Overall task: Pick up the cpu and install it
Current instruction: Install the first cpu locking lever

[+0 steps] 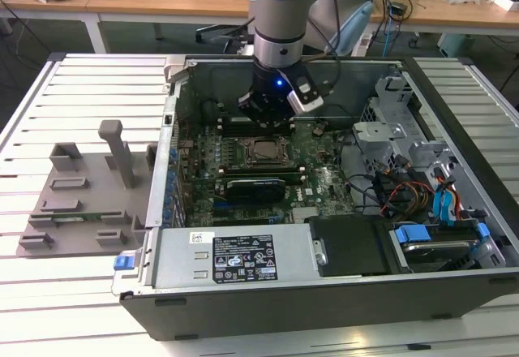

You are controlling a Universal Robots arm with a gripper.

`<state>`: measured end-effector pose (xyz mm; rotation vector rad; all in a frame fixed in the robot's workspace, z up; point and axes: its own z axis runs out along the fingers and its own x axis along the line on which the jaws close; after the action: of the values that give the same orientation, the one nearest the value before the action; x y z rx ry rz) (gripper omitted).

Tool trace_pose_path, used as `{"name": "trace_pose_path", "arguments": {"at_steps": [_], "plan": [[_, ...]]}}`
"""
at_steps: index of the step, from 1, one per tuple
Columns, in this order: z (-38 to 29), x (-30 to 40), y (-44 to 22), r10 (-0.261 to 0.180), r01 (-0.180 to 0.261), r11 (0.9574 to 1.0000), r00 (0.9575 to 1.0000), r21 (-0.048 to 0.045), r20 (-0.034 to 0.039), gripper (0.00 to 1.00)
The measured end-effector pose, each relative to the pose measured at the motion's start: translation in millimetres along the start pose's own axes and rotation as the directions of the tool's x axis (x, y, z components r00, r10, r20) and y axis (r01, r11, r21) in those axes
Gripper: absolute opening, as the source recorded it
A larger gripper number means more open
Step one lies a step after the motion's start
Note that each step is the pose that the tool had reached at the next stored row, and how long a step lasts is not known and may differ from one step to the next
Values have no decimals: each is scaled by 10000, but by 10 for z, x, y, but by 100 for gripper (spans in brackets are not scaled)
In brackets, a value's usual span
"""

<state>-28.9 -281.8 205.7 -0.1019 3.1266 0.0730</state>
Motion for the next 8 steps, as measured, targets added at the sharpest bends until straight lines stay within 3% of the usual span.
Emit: {"name": "trace_pose_path", "arguments": {"at_steps": [8], "plan": [[21, -38, -19, 0, 0, 10000, 10000, -1, 0, 11]]}}
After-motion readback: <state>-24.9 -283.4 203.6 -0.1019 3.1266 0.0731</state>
